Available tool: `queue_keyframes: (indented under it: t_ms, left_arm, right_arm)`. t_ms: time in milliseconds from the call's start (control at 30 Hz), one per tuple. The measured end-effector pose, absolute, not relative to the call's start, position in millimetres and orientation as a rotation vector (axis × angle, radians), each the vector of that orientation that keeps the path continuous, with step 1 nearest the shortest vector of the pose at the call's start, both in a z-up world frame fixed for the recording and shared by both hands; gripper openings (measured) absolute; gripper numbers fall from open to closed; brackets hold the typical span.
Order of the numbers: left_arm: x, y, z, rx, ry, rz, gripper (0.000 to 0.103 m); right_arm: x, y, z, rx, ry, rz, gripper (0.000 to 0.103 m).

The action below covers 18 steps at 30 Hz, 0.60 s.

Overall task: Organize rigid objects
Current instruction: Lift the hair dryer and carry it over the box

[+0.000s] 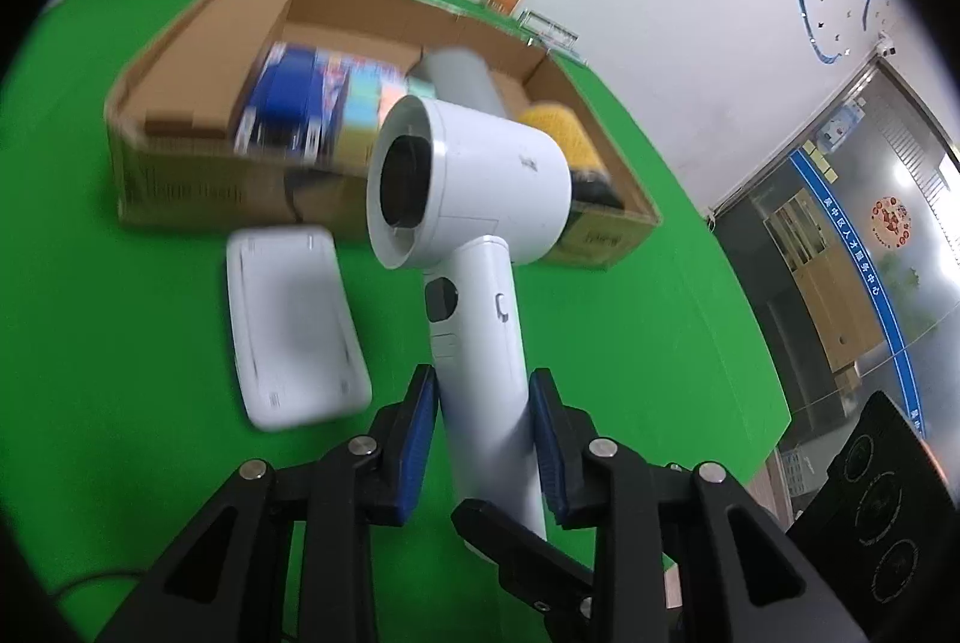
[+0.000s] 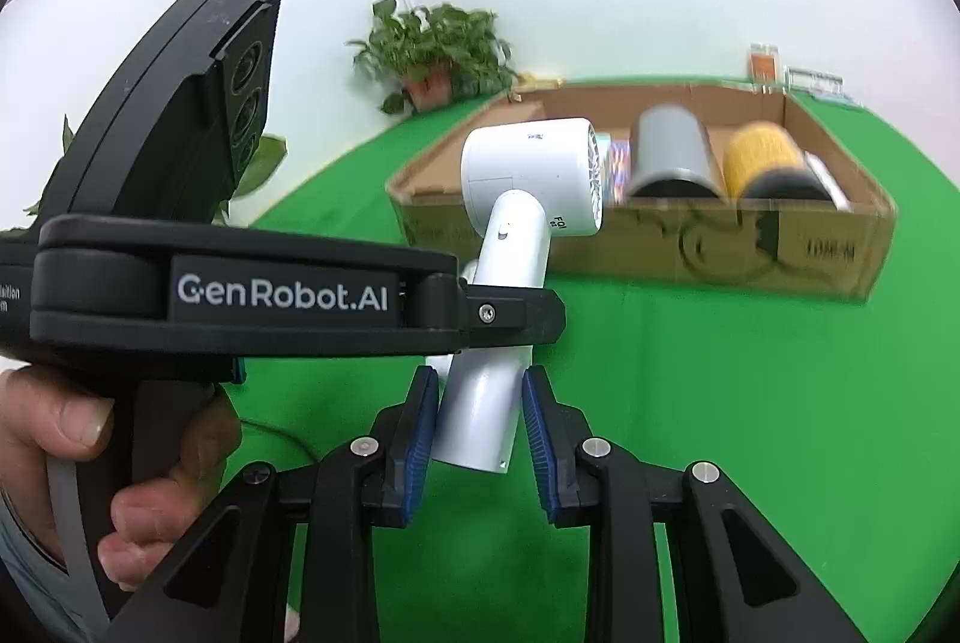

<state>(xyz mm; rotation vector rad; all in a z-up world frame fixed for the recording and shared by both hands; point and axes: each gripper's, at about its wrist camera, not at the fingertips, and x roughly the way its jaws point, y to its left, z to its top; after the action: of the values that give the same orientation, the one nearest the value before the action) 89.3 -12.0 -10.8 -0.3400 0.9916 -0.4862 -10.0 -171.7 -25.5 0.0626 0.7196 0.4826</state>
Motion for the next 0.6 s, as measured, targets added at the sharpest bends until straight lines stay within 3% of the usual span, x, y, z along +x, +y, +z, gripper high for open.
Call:
queue_keyframes:
  t_ms: [300, 600]
  left_arm:
    - [145, -41, 20, -0.304, 0.951, -0.561, 0.029]
    - [240, -83, 16, -0.314, 1.051, -0.616, 0.030]
  right_arm:
    - [41, -193, 12, 0.058, 0.645, 0.430, 0.027]
    - [130, -238, 31, 0.108, 0.726, 0.377, 0.027]
